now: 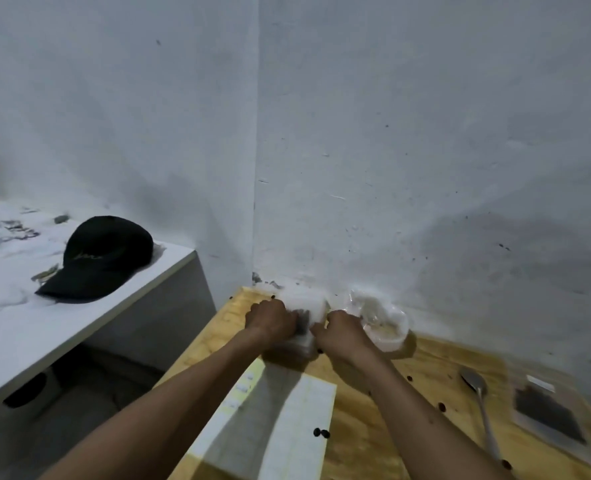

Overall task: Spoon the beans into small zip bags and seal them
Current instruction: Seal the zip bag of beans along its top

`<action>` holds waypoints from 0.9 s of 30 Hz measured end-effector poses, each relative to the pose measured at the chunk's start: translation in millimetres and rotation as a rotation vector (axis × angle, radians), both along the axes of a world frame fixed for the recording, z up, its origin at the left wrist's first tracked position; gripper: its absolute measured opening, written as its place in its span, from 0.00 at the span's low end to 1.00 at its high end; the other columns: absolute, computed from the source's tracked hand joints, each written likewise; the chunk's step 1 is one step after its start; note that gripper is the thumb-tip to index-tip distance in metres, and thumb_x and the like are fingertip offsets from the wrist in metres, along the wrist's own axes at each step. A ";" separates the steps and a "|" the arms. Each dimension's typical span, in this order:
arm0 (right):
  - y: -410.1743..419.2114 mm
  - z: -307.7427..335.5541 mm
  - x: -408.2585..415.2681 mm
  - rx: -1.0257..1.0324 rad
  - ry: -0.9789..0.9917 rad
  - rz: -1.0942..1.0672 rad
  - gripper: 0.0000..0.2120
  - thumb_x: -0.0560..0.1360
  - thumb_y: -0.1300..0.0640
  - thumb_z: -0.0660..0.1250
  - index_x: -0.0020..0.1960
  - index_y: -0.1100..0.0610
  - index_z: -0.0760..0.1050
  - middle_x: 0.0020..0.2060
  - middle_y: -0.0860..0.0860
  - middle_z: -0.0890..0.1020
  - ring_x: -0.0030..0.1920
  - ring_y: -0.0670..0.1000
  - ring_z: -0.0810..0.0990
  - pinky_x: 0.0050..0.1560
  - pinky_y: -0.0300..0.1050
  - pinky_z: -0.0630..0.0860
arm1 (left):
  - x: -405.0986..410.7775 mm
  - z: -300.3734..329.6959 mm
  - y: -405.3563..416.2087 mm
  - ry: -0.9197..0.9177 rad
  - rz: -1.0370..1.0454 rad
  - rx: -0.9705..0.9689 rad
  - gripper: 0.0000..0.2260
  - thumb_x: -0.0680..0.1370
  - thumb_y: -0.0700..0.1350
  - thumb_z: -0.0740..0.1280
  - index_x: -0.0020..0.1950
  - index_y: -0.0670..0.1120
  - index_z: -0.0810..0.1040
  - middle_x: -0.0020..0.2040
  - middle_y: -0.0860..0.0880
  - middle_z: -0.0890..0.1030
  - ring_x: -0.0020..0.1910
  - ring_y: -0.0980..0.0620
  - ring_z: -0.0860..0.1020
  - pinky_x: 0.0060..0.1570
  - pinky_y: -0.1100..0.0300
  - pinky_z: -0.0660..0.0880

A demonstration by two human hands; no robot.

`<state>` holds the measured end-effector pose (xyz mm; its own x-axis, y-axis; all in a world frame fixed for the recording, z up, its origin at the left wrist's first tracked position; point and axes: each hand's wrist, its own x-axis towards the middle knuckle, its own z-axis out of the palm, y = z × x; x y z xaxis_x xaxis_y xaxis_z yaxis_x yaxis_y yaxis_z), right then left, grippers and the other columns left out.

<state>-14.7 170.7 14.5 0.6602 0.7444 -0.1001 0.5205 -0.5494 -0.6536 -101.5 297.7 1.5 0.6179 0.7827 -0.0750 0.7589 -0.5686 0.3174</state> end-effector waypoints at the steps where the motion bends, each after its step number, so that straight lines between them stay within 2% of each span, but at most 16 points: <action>1: 3.9 -3.0 -4.0 0.024 0.087 -0.045 0.12 0.78 0.52 0.64 0.50 0.61 0.79 0.45 0.56 0.83 0.45 0.57 0.83 0.41 0.47 0.77 | -1.3 -1.0 0.2 -0.032 -0.005 -0.015 0.22 0.82 0.59 0.60 0.56 0.41 0.80 0.55 0.41 0.82 0.54 0.41 0.79 0.51 0.53 0.75; 3: 9.7 -6.2 -10.2 0.057 0.203 -0.113 0.09 0.77 0.56 0.64 0.48 0.61 0.79 0.44 0.57 0.83 0.44 0.56 0.83 0.36 0.46 0.75 | -5.5 -1.1 0.3 -0.131 -0.009 -0.028 0.17 0.81 0.55 0.63 0.53 0.41 0.81 0.52 0.42 0.82 0.52 0.43 0.80 0.48 0.54 0.74; 5: 11.8 -7.3 -12.2 0.083 0.231 -0.148 0.09 0.77 0.57 0.65 0.47 0.62 0.80 0.43 0.58 0.84 0.43 0.56 0.83 0.35 0.47 0.75 | -8.4 0.2 -0.1 -0.217 -0.016 -0.024 0.13 0.80 0.51 0.67 0.57 0.42 0.80 0.56 0.42 0.83 0.55 0.43 0.80 0.50 0.55 0.73; 8: 14.3 -5.4 -9.7 0.127 0.189 -0.187 0.12 0.76 0.54 0.66 0.45 0.61 0.82 0.42 0.57 0.85 0.44 0.58 0.84 0.46 0.54 0.81 | -10.5 -0.5 0.6 -0.397 0.006 -0.048 0.23 0.78 0.45 0.71 0.72 0.43 0.74 0.67 0.43 0.79 0.65 0.44 0.77 0.63 0.54 0.74; 9: 14.3 -4.0 -7.9 0.153 0.177 -0.212 0.12 0.76 0.53 0.67 0.44 0.61 0.83 0.41 0.57 0.86 0.43 0.57 0.84 0.47 0.54 0.81 | -11.2 -0.4 0.4 -0.481 0.022 -0.071 0.26 0.78 0.44 0.72 0.74 0.44 0.71 0.68 0.43 0.78 0.66 0.45 0.76 0.64 0.55 0.73; 11: 13.6 -0.1 -3.4 0.250 0.195 -0.258 0.10 0.77 0.53 0.69 0.43 0.59 0.84 0.40 0.55 0.86 0.43 0.55 0.84 0.48 0.52 0.80 | -14.6 4.4 -1.6 -0.672 0.075 -0.149 0.28 0.77 0.45 0.73 0.75 0.44 0.69 0.64 0.43 0.79 0.62 0.45 0.78 0.61 0.55 0.75; 14: 11.8 7.6 3.0 0.418 0.264 -0.268 0.03 0.76 0.55 0.73 0.45 0.54 0.84 0.43 0.49 0.86 0.47 0.52 0.84 0.52 0.49 0.80 | -21.9 18.0 -0.6 -0.916 0.180 -0.381 0.28 0.76 0.50 0.74 0.73 0.45 0.71 0.52 0.43 0.82 0.51 0.46 0.82 0.55 0.50 0.79; 16: 11.7 11.3 4.4 0.471 0.289 -0.234 0.02 0.75 0.55 0.75 0.45 0.53 0.83 0.43 0.49 0.86 0.47 0.51 0.84 0.54 0.51 0.81 | -30.0 28.5 3.4 -1.037 0.187 -0.521 0.22 0.77 0.53 0.73 0.68 0.47 0.76 0.49 0.43 0.82 0.48 0.47 0.83 0.55 0.47 0.81; 19: 14.9 14.2 4.2 0.497 0.304 -0.190 0.02 0.73 0.57 0.76 0.43 0.53 0.84 0.43 0.50 0.87 0.47 0.52 0.85 0.54 0.53 0.82 | -45.3 40.2 10.6 -1.188 0.129 -0.623 0.11 0.79 0.49 0.72 0.57 0.43 0.82 0.45 0.43 0.84 0.44 0.47 0.83 0.51 0.45 0.83; 23: 17.6 15.9 -1.5 0.518 0.312 -0.148 0.03 0.73 0.59 0.77 0.41 0.54 0.84 0.41 0.51 0.87 0.47 0.54 0.85 0.53 0.53 0.82 | -61.0 49.1 12.4 -1.263 0.101 -0.713 0.10 0.80 0.41 0.70 0.54 0.34 0.81 0.47 0.38 0.84 0.43 0.45 0.85 0.41 0.55 0.83; 25: 18.3 13.5 -5.1 0.520 0.323 -0.136 0.03 0.73 0.59 0.76 0.42 0.54 0.83 0.41 0.52 0.87 0.48 0.55 0.86 0.54 0.54 0.82 | -66.5 51.6 9.3 -1.275 0.081 -0.717 0.10 0.80 0.42 0.71 0.55 0.35 0.81 0.46 0.38 0.85 0.42 0.45 0.85 0.39 0.57 0.82; 27: 18.3 12.1 -9.6 0.530 0.346 -0.125 0.03 0.73 0.59 0.77 0.41 0.55 0.83 0.41 0.53 0.87 0.48 0.57 0.86 0.53 0.54 0.81 | -69.8 53.7 7.5 -1.287 0.063 -0.685 0.11 0.80 0.45 0.71 0.56 0.37 0.81 0.44 0.40 0.86 0.40 0.44 0.85 0.40 0.54 0.83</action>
